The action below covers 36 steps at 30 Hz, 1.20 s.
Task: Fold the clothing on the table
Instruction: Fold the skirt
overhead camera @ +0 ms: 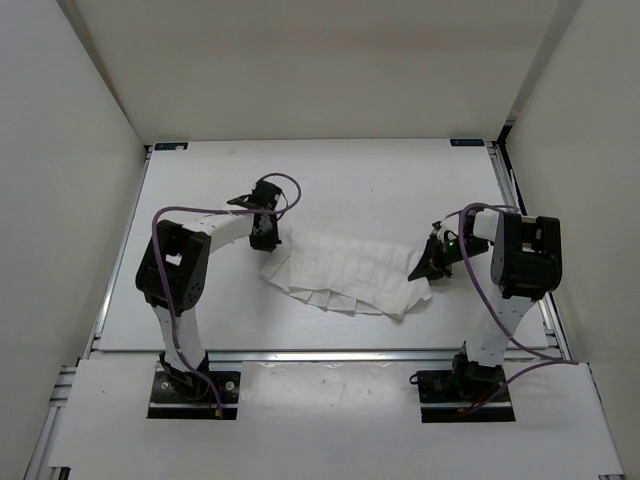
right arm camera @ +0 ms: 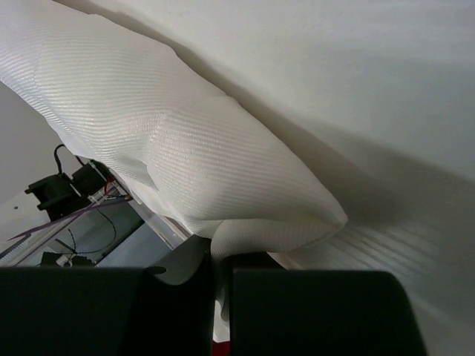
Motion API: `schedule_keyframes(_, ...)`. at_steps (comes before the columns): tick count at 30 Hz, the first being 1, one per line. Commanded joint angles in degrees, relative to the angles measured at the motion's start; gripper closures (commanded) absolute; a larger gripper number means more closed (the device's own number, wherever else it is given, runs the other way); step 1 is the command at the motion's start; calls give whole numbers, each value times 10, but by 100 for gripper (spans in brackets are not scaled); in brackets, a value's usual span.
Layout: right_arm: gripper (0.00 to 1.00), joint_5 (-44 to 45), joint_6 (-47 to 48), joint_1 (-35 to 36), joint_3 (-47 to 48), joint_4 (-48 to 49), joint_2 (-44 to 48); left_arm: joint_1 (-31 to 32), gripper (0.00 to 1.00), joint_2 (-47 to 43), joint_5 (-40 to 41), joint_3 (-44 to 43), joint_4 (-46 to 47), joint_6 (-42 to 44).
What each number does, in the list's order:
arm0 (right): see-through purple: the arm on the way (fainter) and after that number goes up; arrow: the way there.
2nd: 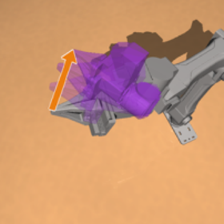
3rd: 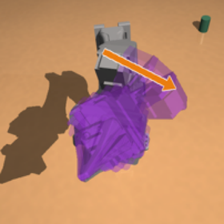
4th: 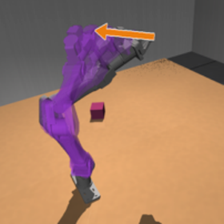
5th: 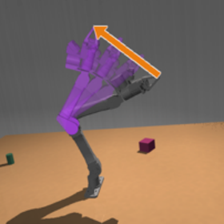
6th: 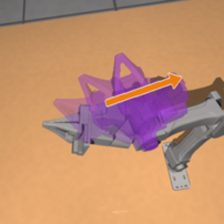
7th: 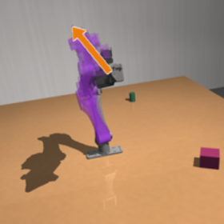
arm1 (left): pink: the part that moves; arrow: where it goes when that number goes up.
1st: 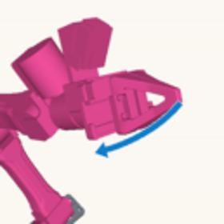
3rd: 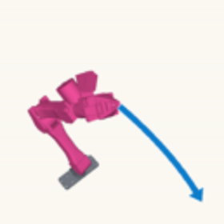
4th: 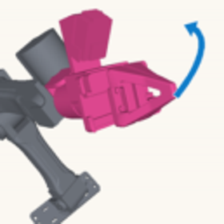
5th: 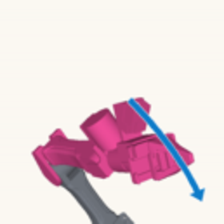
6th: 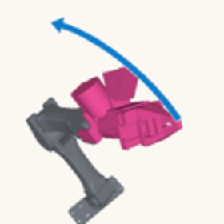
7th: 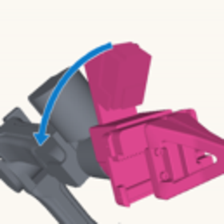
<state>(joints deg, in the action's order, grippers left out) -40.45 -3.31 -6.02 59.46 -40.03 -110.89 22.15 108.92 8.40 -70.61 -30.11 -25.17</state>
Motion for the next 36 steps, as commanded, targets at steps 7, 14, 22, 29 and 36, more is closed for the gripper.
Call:
schedule_keyframes(7, 100, 19, 23, -22, 50, -21, -13, 12, 90, -92, -84, 98, -35, -8)
schedule_keyframes(14, 100, 47, 22, -14, 89, -52, 6, 18, 91, -111, -140, 125, -12, -37)
schedule_keyframes(22, 100, 59, 20, 20, 179, -110, -14, 15, 91, -124, -173, 156, 8, -57)
schedule_keyframes(29, 100, 35, -20, 126, 251, -118, 10, 8, 91, -129, -172, 157, 17, -52)
schedule_keyframes(36, 100, -51, -74, 199, 301, -73, 11, -11, 90, -131, -175, 154, 21, -43)
